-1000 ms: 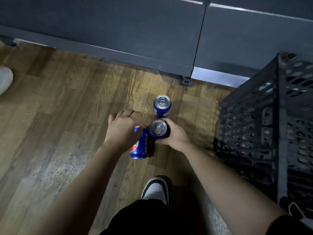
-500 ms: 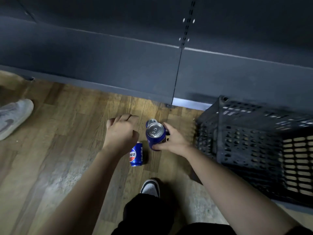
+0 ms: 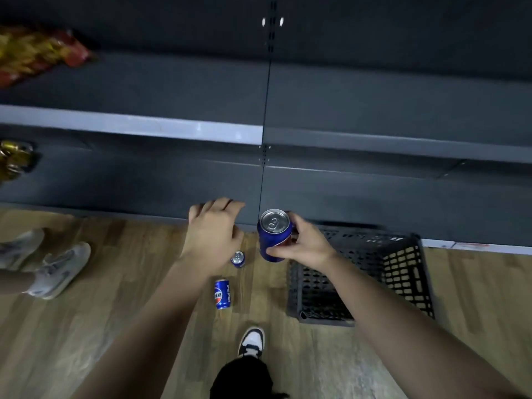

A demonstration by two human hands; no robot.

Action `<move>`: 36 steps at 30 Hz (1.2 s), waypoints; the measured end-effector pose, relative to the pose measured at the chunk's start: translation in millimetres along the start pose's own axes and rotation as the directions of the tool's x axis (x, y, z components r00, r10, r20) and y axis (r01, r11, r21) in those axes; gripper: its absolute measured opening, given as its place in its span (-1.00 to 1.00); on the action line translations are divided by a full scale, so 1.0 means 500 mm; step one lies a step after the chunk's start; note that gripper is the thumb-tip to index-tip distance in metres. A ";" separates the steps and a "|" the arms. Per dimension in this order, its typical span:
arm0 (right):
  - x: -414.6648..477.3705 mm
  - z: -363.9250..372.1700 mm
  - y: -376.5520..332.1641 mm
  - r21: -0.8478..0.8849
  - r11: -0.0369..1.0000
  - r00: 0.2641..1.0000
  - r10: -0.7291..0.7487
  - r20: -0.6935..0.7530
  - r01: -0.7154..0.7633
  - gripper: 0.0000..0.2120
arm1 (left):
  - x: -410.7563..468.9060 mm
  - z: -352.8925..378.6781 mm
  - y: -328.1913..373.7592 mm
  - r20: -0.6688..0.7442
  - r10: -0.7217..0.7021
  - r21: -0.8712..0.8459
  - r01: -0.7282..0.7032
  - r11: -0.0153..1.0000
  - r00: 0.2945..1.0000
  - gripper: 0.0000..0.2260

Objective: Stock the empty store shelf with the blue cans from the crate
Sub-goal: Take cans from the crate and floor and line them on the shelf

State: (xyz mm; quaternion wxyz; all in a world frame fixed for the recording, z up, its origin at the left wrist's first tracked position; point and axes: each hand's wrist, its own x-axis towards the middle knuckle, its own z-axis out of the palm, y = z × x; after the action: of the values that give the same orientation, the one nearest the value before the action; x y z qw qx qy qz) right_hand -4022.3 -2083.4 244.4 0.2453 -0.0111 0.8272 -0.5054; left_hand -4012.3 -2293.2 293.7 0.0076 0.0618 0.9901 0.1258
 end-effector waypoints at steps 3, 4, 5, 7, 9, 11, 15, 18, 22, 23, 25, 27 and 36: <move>-0.065 -0.075 -0.089 0.002 1.000 0.998 -0.028 -0.053 0.028 -0.33 | 0.010 -0.105 0.063 -0.025 0.065 0.006 -0.065 0.998 0.998 -0.55; -0.084 -0.097 -0.113 -0.001 0.999 0.997 -0.037 -0.074 0.037 -0.33 | 0.014 -0.135 0.082 -0.037 0.087 0.009 -0.087 0.996 0.996 -0.55; -0.103 -0.119 -0.136 -0.007 0.999 0.994 -0.049 -0.097 0.049 -0.32 | 0.017 -0.166 0.101 -0.049 0.108 0.012 -0.108 0.994 0.993 -0.55; -0.140 -0.160 -0.178 -0.008 0.997 0.985 -0.073 -0.154 0.073 -0.33 | 0.023 -0.219 0.137 -0.070 0.146 0.012 -0.146 0.989 0.987 -0.55; -0.172 -0.198 -0.212 0.004 0.996 0.973 -0.083 -0.216 0.086 -0.36 | 0.031 -0.264 0.169 -0.085 0.184 0.004 -0.184 0.983 0.979 -0.55; -0.201 -0.234 -0.244 0.018 0.996 0.960 -0.083 -0.269 0.091 -0.39 | 0.044 -0.303 0.199 -0.085 0.228 -0.005 -0.229 0.973 0.970 -0.55; -0.242 -0.299 -0.298 0.033 0.993 0.925 -0.093 -0.368 0.113 -0.37 | 0.080 -0.375 0.251 -0.114 0.339 -0.003 -0.342 0.940 0.934 -0.56; -0.266 -0.338 -0.336 0.028 0.991 0.884 -0.106 -0.454 0.134 -0.39 | 0.110 -0.417 0.288 -0.147 0.416 -0.007 -0.422 0.907 0.897 -0.55; -0.295 -0.382 -0.372 -0.006 0.989 0.814 -0.125 -0.567 0.148 -0.44 | 0.146 -0.450 0.331 -0.185 0.493 0.000 -0.501 0.865 0.850 -0.56; -0.303 -0.394 -0.380 -0.018 0.989 0.796 -0.130 -0.591 0.148 -0.47 | 0.154 -0.459 0.343 -0.197 0.506 0.001 -0.516 0.857 0.840 -0.57; -0.319 -0.415 -0.394 -0.041 0.989 0.760 -0.137 -0.636 0.144 -0.50 | 0.168 -0.475 0.366 -0.224 0.531 0.003 -0.545 0.839 0.817 -0.58; -0.333 -0.436 -0.404 -0.056 0.988 0.728 -0.142 -0.670 0.141 -0.47 | 0.181 -0.490 0.389 -0.256 0.559 0.005 -0.577 0.817 0.789 -0.59; -0.373 -0.564 -0.415 -0.025 0.980 0.600 -0.141 -0.787 0.197 -0.54 | 0.221 -0.525 0.501 -0.300 0.597 0.045 -0.614 0.788 0.744 -0.60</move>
State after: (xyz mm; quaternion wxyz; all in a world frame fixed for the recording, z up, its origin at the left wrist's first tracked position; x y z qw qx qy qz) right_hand -4023.4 -1900.9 596.6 -0.1896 0.1408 0.8295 -0.5062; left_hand -4099.7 -2104.2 610.7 -0.1815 0.3597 0.9016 0.1572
